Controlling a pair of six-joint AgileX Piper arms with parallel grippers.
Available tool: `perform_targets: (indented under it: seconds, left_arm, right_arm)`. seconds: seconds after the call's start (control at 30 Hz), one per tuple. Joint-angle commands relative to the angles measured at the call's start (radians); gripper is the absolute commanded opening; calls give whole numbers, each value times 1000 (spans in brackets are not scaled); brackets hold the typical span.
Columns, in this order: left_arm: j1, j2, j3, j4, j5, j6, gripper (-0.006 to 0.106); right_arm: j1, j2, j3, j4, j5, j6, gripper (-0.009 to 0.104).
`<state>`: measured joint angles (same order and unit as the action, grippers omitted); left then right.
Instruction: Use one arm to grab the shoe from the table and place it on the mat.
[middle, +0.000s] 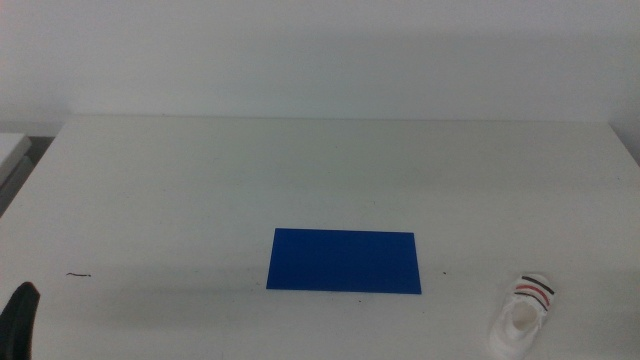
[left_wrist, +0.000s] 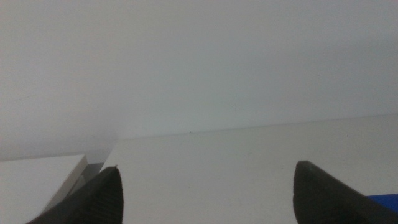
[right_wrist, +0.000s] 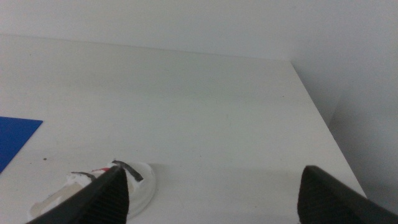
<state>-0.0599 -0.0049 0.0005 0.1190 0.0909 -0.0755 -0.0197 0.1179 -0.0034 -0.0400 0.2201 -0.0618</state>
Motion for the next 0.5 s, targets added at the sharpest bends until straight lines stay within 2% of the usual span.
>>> perform_targets:
  seconds: [0.0,0.23,0.37,0.47]
  left_arm:
    - [3,5,0,-2,-6,-2,94]
    - [3,5,0,-2,-6,-2,94]
    - [3,5,0,-2,-6,-2,94]
    - [3,5,0,-2,-6,-2,94]
  right_arm:
    - [-1,-2,3,10,-11,-2,93]
    - [-1,-2,3,27,-11,-2,93]
    - [-1,62,-88,66,133,-2,93]
    - [-1,158,-228,65,188,-2,93]
